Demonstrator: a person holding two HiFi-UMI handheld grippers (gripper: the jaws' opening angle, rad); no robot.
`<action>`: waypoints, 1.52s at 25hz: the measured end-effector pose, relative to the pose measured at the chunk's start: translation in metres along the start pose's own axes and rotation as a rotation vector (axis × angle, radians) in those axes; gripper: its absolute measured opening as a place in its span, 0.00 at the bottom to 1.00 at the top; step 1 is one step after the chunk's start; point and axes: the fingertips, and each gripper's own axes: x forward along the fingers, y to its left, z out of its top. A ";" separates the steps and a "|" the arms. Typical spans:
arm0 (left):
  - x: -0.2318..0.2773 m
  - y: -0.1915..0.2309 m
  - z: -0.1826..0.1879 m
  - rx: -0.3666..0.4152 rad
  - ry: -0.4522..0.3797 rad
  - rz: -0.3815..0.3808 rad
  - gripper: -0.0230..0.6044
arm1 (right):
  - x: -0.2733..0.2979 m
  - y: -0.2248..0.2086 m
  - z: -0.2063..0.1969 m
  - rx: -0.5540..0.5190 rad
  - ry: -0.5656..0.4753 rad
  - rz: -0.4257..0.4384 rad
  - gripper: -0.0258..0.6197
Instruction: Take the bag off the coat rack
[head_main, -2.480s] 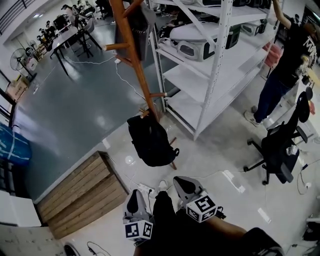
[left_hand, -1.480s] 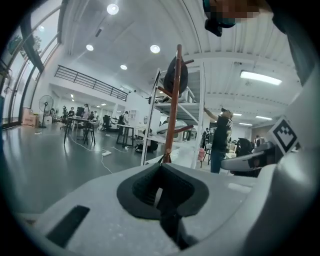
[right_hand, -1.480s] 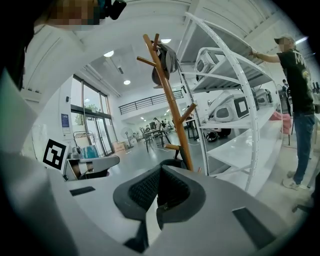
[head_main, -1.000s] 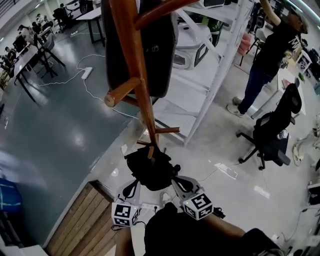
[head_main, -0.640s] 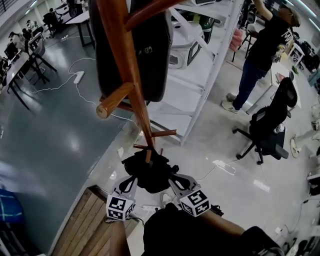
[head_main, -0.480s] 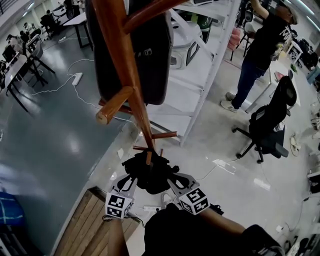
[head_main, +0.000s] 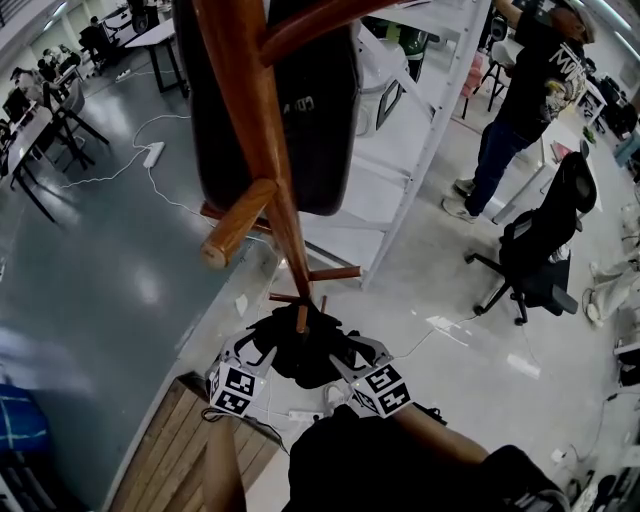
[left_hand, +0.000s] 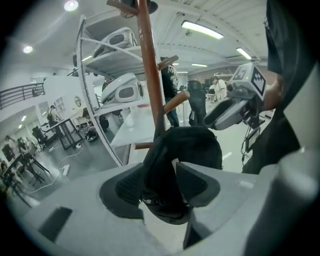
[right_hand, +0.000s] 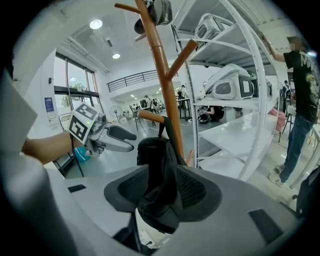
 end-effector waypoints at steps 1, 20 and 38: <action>0.003 0.002 0.000 0.008 0.012 0.000 0.37 | 0.002 -0.002 -0.001 -0.002 0.007 -0.003 0.27; 0.048 0.022 -0.012 0.059 0.105 -0.081 0.37 | 0.027 -0.018 -0.025 -0.009 0.113 -0.001 0.33; 0.067 0.022 -0.021 0.082 0.109 -0.076 0.27 | 0.040 -0.022 -0.037 0.014 0.137 -0.001 0.32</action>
